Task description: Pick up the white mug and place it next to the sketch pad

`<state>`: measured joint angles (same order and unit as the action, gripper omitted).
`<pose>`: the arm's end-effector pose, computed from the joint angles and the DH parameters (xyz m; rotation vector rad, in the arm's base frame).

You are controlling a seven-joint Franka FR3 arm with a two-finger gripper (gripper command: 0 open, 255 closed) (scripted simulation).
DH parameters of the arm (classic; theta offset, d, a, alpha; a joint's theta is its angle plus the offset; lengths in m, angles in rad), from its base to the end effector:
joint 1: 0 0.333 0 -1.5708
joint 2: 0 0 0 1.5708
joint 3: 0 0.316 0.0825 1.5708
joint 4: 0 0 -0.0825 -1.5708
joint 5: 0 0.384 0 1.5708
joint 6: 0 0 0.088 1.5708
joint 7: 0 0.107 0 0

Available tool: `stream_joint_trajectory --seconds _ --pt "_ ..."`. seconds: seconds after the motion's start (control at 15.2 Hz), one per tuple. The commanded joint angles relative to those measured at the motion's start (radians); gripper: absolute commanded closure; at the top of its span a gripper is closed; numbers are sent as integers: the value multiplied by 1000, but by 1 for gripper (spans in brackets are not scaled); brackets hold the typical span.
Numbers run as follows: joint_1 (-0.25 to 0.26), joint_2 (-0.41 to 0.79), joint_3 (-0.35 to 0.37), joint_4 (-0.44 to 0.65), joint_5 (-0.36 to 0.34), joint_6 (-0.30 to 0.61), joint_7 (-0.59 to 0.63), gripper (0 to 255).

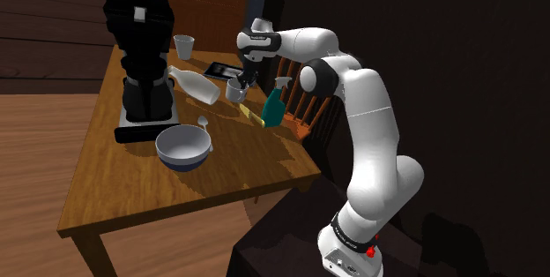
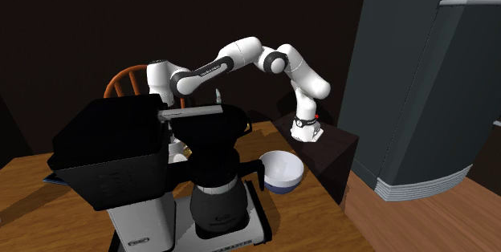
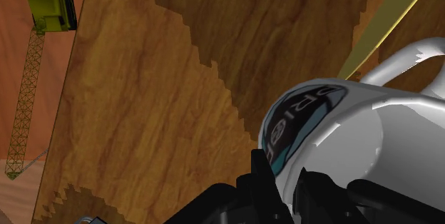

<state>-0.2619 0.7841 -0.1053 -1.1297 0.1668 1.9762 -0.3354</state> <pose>0.7266 -0.2419 0.3479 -3.0827 0.0918 -0.1392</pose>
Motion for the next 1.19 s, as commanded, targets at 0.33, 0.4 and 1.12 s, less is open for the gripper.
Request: stream_joint_trajectory --seconds 0.33,0.4,1.12 --pt "0 0 0 0 0 0 0 0" --pt "-1 -12 -1 13 -2 -25 1 0" --pt "-6 -39 -4 61 -5 -99 5 0"
